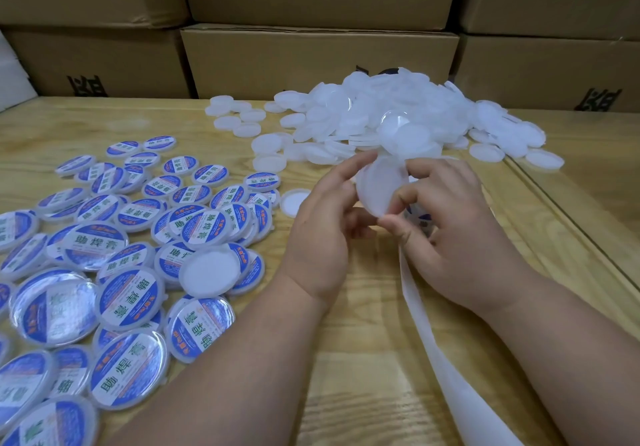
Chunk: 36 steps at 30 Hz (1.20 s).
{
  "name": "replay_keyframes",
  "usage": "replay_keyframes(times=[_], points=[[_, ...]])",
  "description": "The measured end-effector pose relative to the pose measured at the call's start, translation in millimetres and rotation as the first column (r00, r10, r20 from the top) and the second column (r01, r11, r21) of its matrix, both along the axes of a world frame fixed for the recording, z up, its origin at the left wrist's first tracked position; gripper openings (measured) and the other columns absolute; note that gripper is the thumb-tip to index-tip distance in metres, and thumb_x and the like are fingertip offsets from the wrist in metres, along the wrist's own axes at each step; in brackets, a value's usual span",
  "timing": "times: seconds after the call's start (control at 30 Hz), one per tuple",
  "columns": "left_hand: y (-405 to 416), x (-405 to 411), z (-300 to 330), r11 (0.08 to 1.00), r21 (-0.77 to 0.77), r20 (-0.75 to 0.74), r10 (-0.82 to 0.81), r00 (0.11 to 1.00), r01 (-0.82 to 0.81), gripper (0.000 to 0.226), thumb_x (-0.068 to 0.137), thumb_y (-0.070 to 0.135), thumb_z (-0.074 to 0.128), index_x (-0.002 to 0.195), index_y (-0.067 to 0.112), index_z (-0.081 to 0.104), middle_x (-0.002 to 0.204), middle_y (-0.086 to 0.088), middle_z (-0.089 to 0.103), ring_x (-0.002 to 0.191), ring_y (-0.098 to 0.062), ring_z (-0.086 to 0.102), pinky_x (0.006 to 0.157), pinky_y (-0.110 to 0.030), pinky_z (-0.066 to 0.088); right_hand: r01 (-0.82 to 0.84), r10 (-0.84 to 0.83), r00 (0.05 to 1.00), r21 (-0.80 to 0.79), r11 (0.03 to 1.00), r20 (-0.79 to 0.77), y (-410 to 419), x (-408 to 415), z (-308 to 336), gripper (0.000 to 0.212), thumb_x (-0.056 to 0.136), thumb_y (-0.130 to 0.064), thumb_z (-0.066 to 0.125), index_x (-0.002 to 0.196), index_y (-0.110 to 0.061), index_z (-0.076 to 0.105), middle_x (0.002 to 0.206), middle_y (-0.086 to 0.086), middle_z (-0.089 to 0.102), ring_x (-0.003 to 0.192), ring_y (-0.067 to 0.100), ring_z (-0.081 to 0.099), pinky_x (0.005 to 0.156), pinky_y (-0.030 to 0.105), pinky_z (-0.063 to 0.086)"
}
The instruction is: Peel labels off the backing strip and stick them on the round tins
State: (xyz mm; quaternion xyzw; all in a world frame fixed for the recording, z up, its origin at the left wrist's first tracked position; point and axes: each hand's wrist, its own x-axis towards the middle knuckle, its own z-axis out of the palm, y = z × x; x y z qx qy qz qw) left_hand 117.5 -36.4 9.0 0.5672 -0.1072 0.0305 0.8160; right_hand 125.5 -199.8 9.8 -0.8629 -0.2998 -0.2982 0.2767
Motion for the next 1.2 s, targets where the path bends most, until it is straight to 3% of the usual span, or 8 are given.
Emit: replay_keyframes(times=[0.07, 0.2, 0.43, 0.63, 0.77, 0.9, 1.03, 1.2], points=[[0.6, -0.1, 0.7, 0.999, -0.042, -0.028, 0.019, 0.999, -0.020, 0.035, 0.091, 0.035, 0.042, 0.115, 0.023, 0.066, 0.101, -0.012, 0.071, 0.078, -0.026, 0.062, 0.071, -0.040, 0.044, -0.001, 0.001, 1.000, 0.002, 1.000, 0.000, -0.4, -0.3, -1.0, 0.018, 0.089, -0.034, 0.068, 0.088, -0.017, 0.070, 0.121, 0.002, 0.059, 0.118, 0.020, 0.047, 0.105, 0.025, 0.031], [-0.8, -2.5, 2.4, 0.998, -0.065, -0.060, 0.024, 0.998, -0.028, 0.028, 0.101, 0.040, 0.046, 0.115, 0.016, 0.052, 0.117, -0.032, 0.063, 0.088, -0.038, 0.061, 0.063, -0.032, 0.046, -0.031, 0.031, 0.999, 0.003, 1.000, 0.043, 2.6, -0.2, -1.2, 0.012, 0.084, -0.027, 0.076, 0.090, -0.016, 0.075, 0.125, -0.001, 0.064, 0.118, 0.022, 0.053, 0.105, 0.025, 0.034], [3.3, 0.8, 2.5, 0.993, -0.096, -0.111, 0.058, 0.992, -0.069, 0.032, 0.090, 0.047, 0.045, 0.103, 0.020, 0.054, 0.107, -0.018, 0.056, 0.089, -0.035, 0.047, 0.067, -0.038, 0.036, -0.052, 0.045, 0.991, 0.054, 0.997, 0.123, 7.9, -3.0, 1.1, 0.026, 0.083, -0.014, 0.081, 0.108, -0.007, 0.077, 0.123, 0.004, 0.070, 0.112, 0.027, 0.062, 0.102, 0.031, 0.042], [2.8, 0.6, 3.4, 0.985, -0.132, -0.140, 0.095, 0.986, -0.113, 0.028, 0.087, 0.050, 0.049, 0.097, 0.026, 0.059, 0.107, -0.016, 0.058, 0.091, -0.031, 0.053, 0.081, -0.047, 0.035, -0.133, 0.115, 0.978, 0.093, 0.987, 0.175, 12.6, -8.7, 6.0, 0.015, 0.084, -0.012, 0.079, 0.096, -0.003, 0.078, 0.113, 0.006, 0.073, 0.102, 0.029, 0.065, 0.097, 0.029, 0.043], [4.4, 1.0, 4.7, 0.973, -0.185, -0.167, 0.111, 0.980, -0.141, 0.036, 0.089, 0.055, 0.050, 0.103, 0.024, 0.063, 0.110, -0.015, 0.060, 0.095, -0.029, 0.053, 0.073, -0.039, 0.041, -0.218, 0.198, 0.968, 0.123, 0.968, 0.151, 13.7, -14.4, 7.6, 0.014, 0.088, -0.017, 0.073, 0.089, -0.005, 0.078, 0.105, 0.005, 0.074, 0.098, 0.029, 0.065, 0.087, 0.032, 0.047], [8.3, -0.1, 4.3, 0.972, -0.135, -0.153, 0.173, 0.973, -0.194, 0.022, 0.088, 0.050, 0.063, 0.101, 0.033, 0.066, 0.111, -0.005, 0.071, 0.088, -0.021, 0.068, 0.076, -0.036, 0.048, -0.190, 0.159, 0.974, 0.200, 0.961, 0.163, 11.9, -17.5, 8.8, 0.032, 0.089, -0.018, 0.060, 0.061, -0.004, 0.064, 0.075, 0.004, 0.069, 0.072, 0.025, 0.061, 0.070, 0.035, 0.046], [9.7, 2.0, 2.3, 0.973, -0.047, -0.134, 0.217, 0.967, -0.225, 0.038, 0.064, 0.045, 0.081, 0.098, 0.045, 0.065, 0.106, 0.007, 0.074, 0.085, -0.016, 0.073, 0.068, -0.030, 0.045, 0.081, -0.071, 0.996, 0.243, 0.967, -0.052, 7.7, -18.5, 6.7, 0.036, 0.090, -0.042, 0.055, 0.068, -0.014, 0.061, 0.047, -0.009, 0.045, 0.050, 0.012, 0.047, 0.049, 0.028, 0.035], [8.2, 6.1, -3.4, 0.964, -0.027, -0.097, 0.261, 0.960, -0.265, 0.056, 0.055, 0.039, 0.093, 0.102, 0.047, 0.064, 0.087, 0.006, 0.068, 0.070, -0.014, 0.060, 0.064, -0.030, 0.045, 0.240, -0.211, 0.924, 0.052, 0.969, -0.317, 3.1, -14.2, 5.0, 0.053, 0.084, -0.073, 0.039, 0.104, -0.035, 0.071, 0.056, -0.023, 0.058, 0.058, 0.005, 0.056, 0.054, 0.027, 0.036]])
